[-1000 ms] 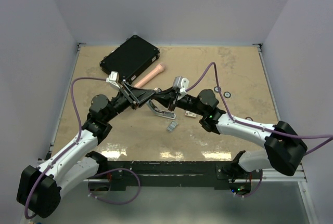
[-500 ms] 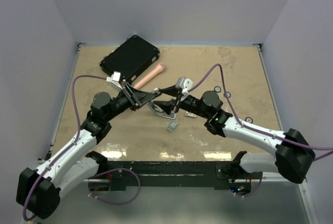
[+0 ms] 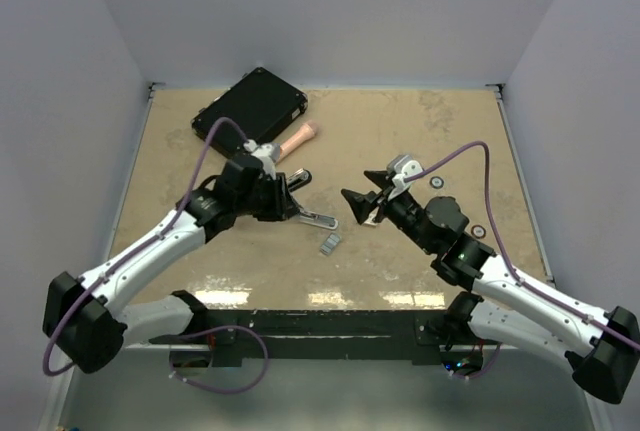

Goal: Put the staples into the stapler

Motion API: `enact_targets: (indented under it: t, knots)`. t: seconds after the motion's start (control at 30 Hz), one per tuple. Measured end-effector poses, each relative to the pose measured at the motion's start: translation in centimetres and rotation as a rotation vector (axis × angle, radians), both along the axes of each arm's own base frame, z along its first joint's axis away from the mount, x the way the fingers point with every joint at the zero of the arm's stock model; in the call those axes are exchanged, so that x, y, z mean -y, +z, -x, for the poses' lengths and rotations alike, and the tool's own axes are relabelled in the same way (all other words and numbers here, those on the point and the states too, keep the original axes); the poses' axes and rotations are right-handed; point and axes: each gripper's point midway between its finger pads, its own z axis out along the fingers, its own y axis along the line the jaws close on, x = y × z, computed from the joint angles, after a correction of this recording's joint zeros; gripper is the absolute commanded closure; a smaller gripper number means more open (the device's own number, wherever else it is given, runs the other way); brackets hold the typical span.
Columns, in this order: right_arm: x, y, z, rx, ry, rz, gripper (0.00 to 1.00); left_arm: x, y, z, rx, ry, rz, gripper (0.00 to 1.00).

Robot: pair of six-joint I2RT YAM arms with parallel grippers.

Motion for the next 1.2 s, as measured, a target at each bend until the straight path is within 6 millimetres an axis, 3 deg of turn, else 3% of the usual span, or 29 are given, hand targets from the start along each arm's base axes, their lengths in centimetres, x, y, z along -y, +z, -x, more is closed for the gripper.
enact_targets:
  t: [0.17,0.33,0.57,0.9,1.2]
  knots:
    - [1.7,-1.0,-0.6,-0.041,-0.088,0.021,0.32,1.0,-5.8,4.5,-0.148,-0.140,-0.236,0.75]
    - [2.1,-2.3,-0.6,-0.087,-0.115,0.034,0.32,1.5,-9.1,7.2,-0.193,-0.219,-0.402,0.75]
    - [2.1,-2.6,-0.7,-0.102,-0.122,0.029,0.32,2.3,-13.6,9.8,-0.209,-0.311,-0.601,0.73]
    - [2.1,-3.3,-0.7,-0.124,-0.123,0.046,0.32,3.0,-16.6,9.3,-0.164,-0.309,-0.699,0.69]
    - [2.6,-3.5,-0.6,-0.132,-0.141,0.056,0.32,4.2,-16.6,8.8,-0.127,-0.305,-0.660,0.59]
